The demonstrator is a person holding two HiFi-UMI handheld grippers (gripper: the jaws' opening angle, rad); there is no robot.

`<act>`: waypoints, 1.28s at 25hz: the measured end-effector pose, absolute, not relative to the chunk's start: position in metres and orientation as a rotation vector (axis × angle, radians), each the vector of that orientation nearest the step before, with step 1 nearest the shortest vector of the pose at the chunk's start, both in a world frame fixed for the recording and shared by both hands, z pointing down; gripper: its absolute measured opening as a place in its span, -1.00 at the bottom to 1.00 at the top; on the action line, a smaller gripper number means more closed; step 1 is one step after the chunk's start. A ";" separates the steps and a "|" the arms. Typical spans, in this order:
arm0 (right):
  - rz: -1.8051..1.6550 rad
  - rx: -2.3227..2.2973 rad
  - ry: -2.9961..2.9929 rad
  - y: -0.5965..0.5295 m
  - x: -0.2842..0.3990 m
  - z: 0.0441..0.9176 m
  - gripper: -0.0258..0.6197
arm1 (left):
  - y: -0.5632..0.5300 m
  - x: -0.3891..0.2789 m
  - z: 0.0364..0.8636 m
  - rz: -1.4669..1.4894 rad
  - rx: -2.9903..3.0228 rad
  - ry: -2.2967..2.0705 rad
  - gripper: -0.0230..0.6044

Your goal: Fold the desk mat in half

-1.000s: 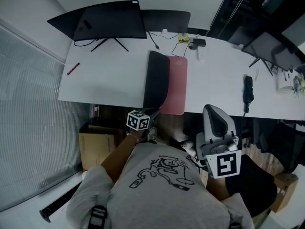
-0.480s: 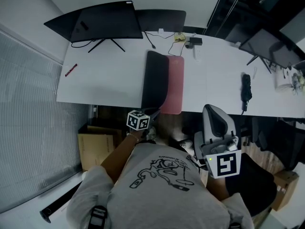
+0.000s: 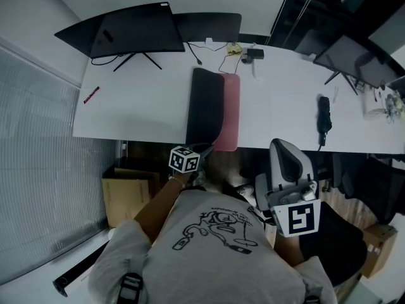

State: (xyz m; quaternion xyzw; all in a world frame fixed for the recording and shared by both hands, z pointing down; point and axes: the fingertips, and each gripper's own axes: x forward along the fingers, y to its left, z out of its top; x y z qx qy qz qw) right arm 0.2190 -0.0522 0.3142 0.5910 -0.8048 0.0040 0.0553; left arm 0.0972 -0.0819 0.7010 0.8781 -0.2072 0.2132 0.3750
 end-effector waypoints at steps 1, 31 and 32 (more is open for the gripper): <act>0.013 1.794 -2.442 -0.052 0.220 0.314 -0.90 | -0.081 0.099 0.701 0.549 2.249 -0.528 -0.82; 0.020 1.825 -2.396 -0.040 0.254 0.317 -0.90 | -0.077 0.143 0.708 0.597 2.262 -0.479 -0.82; 0.024 1.827 -2.392 -0.039 0.255 0.317 -0.90 | -0.077 0.144 0.708 0.600 2.263 -0.476 -0.82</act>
